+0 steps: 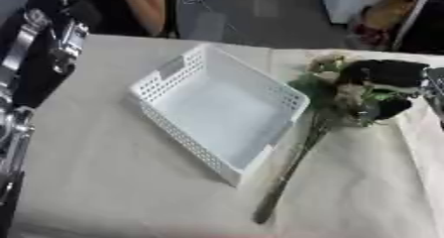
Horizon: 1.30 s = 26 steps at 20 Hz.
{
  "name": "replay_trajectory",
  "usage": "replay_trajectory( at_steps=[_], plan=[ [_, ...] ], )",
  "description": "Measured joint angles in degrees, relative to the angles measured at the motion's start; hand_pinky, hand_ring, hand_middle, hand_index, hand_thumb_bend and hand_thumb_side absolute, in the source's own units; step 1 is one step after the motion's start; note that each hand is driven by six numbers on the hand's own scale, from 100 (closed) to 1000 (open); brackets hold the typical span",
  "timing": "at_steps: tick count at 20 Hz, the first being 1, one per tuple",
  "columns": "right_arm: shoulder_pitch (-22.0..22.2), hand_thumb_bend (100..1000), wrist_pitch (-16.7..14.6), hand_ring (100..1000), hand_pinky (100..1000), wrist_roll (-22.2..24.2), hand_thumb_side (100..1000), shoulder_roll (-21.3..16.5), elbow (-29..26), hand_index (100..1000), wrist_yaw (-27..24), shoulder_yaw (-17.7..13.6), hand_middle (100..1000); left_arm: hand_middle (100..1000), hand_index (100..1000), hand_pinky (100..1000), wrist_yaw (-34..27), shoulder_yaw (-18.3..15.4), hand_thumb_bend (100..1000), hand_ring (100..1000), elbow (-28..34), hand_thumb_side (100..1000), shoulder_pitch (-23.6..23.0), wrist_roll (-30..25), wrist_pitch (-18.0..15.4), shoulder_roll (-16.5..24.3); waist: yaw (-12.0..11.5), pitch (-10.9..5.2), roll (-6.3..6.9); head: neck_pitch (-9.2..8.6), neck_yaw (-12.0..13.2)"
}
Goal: Pick up objects on the table and place them in the box.
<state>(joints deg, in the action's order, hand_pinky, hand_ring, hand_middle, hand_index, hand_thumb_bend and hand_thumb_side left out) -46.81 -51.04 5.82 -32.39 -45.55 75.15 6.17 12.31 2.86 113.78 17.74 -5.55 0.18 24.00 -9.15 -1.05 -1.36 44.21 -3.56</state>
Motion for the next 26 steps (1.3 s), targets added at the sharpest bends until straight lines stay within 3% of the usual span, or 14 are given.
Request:
replay_trajectory(
  at_steps=[3, 14, 16, 22, 26],
  plan=[
    [-0.52, 337, -0.51, 965, 1000, 0.48, 647, 1.21, -0.82, 950, 0.49, 1.49, 951, 1000, 1000, 779, -0.01, 0.02, 100, 1000, 0.00, 863, 0.01, -0.07, -0.06, 0.00, -0.20, -0.01, 0.00, 0.00, -0.05],
    [0.29, 355, -0.92, 971, 1000, -1.13, 718, 5.68, -4.79, 945, 4.74, 9.69, 957, 1000, 1000, 780, -0.43, 0.34, 100, 1000, 0.00, 860, 0.59, -0.36, -0.31, -0.03, -0.68, 0.03, -0.12, 0.00, -0.55],
    [0.62, 412, -0.94, 977, 1000, -1.64, 753, 5.68, -5.38, 943, 5.32, 11.24, 960, 1000, 1000, 780, -0.43, 0.34, 100, 1000, 0.00, 861, 0.72, -0.38, -0.33, -0.03, -0.80, 0.03, -0.32, 0.00, -0.55],
    [2.16, 387, -0.91, 981, 1000, -3.43, 753, 3.41, -8.84, 944, 6.18, 16.63, 964, 1000, 1000, 780, -0.43, 0.34, 100, 1000, 0.00, 859, 0.98, -0.40, -0.35, -0.02, -0.84, -0.01, -0.82, 0.00, -0.45],
    [2.82, 371, -0.89, 980, 1000, -4.30, 722, 1.02, -11.29, 947, 5.19, 17.37, 964, 1000, 1000, 780, -0.43, 0.34, 100, 1000, 0.00, 859, 0.98, -0.40, -0.35, 0.00, -0.58, -0.04, -0.83, 0.00, -0.25]
  ],
)
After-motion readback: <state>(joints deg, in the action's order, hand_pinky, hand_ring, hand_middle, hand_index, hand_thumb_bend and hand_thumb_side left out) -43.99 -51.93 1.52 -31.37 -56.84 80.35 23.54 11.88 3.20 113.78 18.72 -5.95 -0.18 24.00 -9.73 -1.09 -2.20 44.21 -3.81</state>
